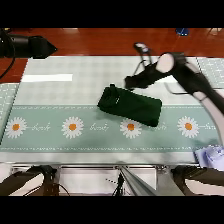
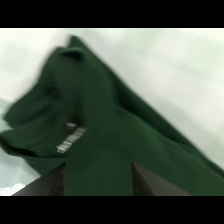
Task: Fold the shirts.
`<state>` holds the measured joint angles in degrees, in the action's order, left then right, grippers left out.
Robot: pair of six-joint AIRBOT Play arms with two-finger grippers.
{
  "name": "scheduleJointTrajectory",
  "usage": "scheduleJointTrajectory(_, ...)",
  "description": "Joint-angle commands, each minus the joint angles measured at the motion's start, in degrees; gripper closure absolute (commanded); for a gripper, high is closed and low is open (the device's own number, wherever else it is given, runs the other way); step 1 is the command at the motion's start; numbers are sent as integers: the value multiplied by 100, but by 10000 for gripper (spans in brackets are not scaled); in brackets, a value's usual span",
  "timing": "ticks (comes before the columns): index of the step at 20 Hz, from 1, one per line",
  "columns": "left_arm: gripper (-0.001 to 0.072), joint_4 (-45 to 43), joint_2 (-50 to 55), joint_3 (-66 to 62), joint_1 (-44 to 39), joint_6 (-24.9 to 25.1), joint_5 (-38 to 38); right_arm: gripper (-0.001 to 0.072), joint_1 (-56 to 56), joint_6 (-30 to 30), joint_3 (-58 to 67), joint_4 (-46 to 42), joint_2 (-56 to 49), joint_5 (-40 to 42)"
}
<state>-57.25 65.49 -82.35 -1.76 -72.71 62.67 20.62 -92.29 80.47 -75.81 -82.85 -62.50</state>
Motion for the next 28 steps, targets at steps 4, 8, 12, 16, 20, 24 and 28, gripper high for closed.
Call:
scheduleJointTrajectory(4,688,-614,7,-2,9,-4,22,212,-2151,507,-46,-2138,966,-2133)
scheduleJointTrajectory(8,688,-1237,7,-2,9,-138,188,110,-3960,800,-1255,-63,1058,-2341)
scheduleJointTrajectory(12,685,-1589,7,-2,9,-219,398,110,-4234,1582,-3008,2159,1058,-1139)
scheduleJointTrajectory(16,654,-1589,7,-2,9,-221,616,105,-3711,1744,-4111,2892,1051,354)
scheduleJointTrajectory(20,654,-1585,7,-2,7,-334,662,106,-3001,2055,-4369,3545,1051,1329)
scheduleJointTrajectory(24,654,-1585,7,-2,7,-413,664,191,-2186,1493,-4367,3543,1051,2387)
scheduleJointTrajectory(28,654,-1587,7,-2,7,-413,664,681,-2295,1574,-4030,3298,1228,1792)
